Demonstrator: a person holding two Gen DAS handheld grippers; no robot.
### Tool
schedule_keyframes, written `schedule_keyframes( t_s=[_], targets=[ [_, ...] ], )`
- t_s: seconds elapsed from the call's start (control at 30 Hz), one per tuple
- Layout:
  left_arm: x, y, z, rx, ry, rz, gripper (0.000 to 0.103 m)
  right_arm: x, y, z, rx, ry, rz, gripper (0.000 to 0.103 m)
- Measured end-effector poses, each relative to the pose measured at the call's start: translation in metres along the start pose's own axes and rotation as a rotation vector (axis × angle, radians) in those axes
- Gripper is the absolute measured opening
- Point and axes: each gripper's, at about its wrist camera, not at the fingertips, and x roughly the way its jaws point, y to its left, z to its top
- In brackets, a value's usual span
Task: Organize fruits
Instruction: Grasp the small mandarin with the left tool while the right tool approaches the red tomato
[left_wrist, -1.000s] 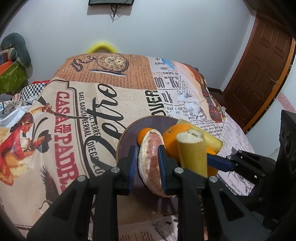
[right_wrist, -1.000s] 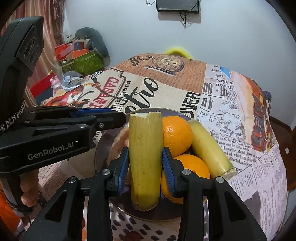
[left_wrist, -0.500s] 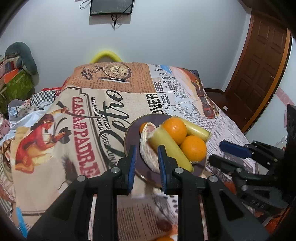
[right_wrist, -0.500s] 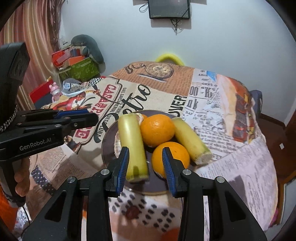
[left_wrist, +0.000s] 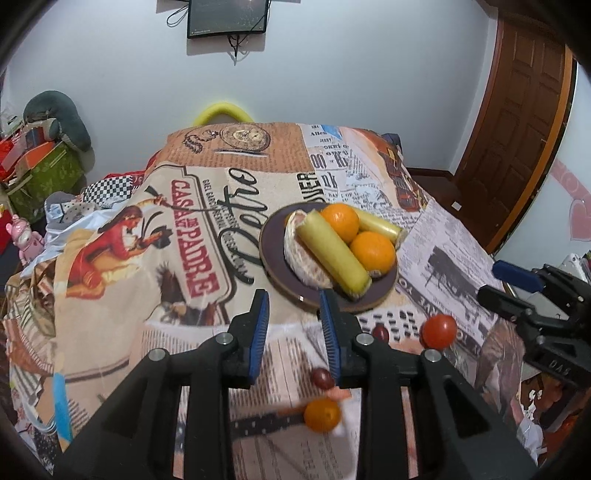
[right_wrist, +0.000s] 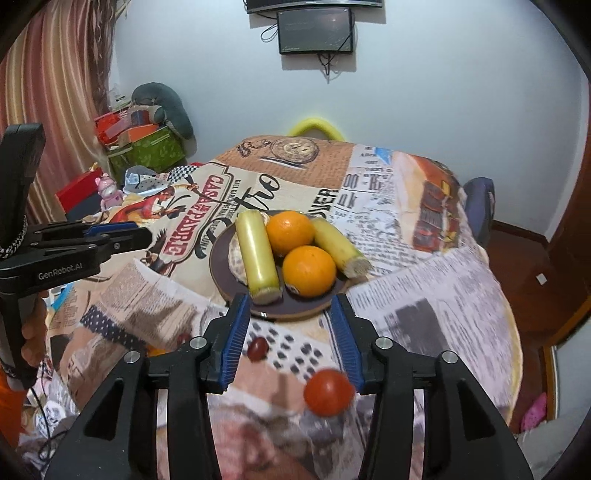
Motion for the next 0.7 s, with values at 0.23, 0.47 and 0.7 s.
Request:
schedule_keyframes(
  t_s=[0.23, 0.47, 0.7],
  targets=[
    [-0.002, -0.003, -0.029, -0.006, 0.045, 0.02, 0.048, -0.019, -0.009, -0.022, 0.022, 0.006, -0.026, 0.052],
    [0.018, -0.012, -0.068, -0.021, 0.153, 0.007, 0.049, -0.024, -0.008, -0.044, 0.039, 0.04, -0.031, 0.052],
    [0.04, -0.019, -0.094, -0.026, 0.23, -0.014, 0.049, -0.02, -0.007, -0.065, 0.048, 0.076, -0.027, 0.052]
  ],
)
